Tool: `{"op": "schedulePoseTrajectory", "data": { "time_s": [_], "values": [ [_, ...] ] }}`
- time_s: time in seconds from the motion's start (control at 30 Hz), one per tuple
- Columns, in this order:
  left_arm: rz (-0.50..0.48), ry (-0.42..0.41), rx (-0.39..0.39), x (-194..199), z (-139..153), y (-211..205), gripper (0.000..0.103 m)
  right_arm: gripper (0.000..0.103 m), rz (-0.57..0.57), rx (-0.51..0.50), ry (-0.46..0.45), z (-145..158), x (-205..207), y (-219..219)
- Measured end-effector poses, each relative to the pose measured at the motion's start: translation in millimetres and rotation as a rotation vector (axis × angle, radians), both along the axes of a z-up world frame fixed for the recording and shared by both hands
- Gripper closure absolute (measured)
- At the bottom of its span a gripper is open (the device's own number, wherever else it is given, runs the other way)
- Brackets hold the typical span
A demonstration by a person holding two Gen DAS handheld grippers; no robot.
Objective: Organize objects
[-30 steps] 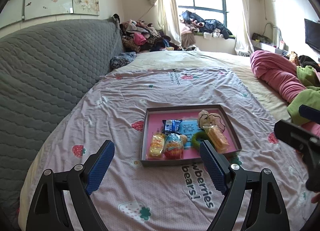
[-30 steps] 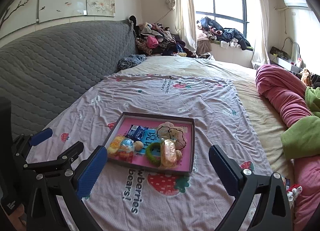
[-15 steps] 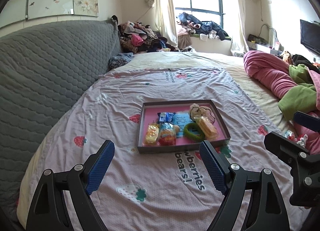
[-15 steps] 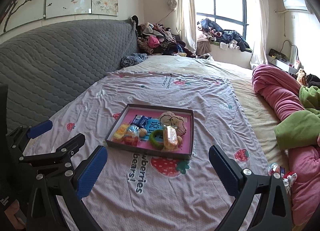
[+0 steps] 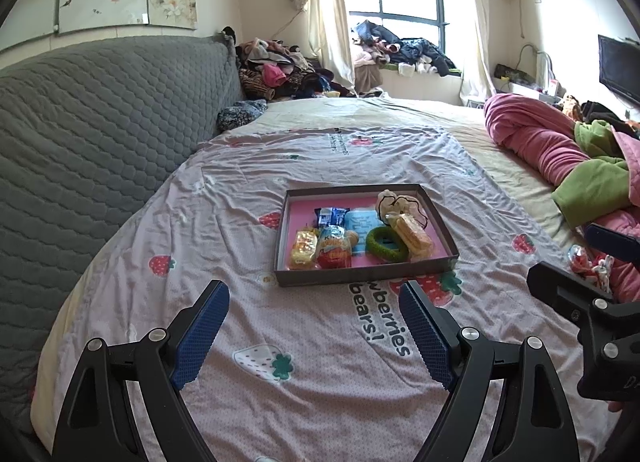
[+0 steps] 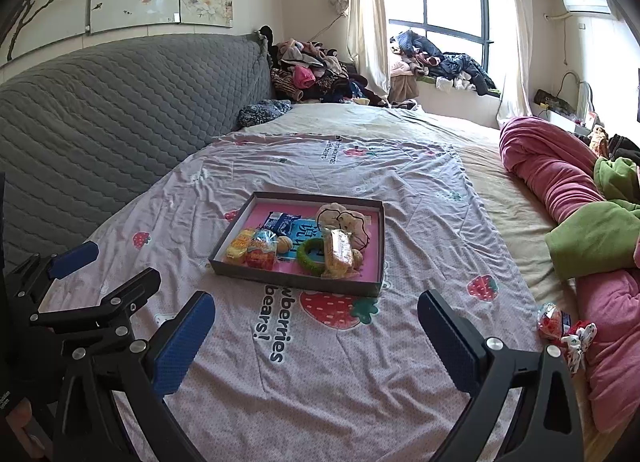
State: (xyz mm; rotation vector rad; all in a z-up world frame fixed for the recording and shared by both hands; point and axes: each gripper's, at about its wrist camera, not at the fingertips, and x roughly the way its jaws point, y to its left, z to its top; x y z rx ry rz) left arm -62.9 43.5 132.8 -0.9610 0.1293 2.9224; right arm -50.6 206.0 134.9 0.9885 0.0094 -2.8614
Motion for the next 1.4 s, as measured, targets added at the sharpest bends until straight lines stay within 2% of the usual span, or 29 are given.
{"op": "schedulePoseTrajectory", "data": {
  "time_s": [0.77, 1.4],
  "values": [
    [-0.002, -0.059, 0.015, 14.4, -50.0, -0.5, 0.015, 0.001, -0.036, 0.002, -0.048, -44.8, 18.6, 12.3],
    [0.004, -0.082, 0.018, 6.5, -73.4, -5.3, 0.015, 0.001, -0.018, 0.004, -0.088, -77.8, 16.2, 4.7]
  ]
}}
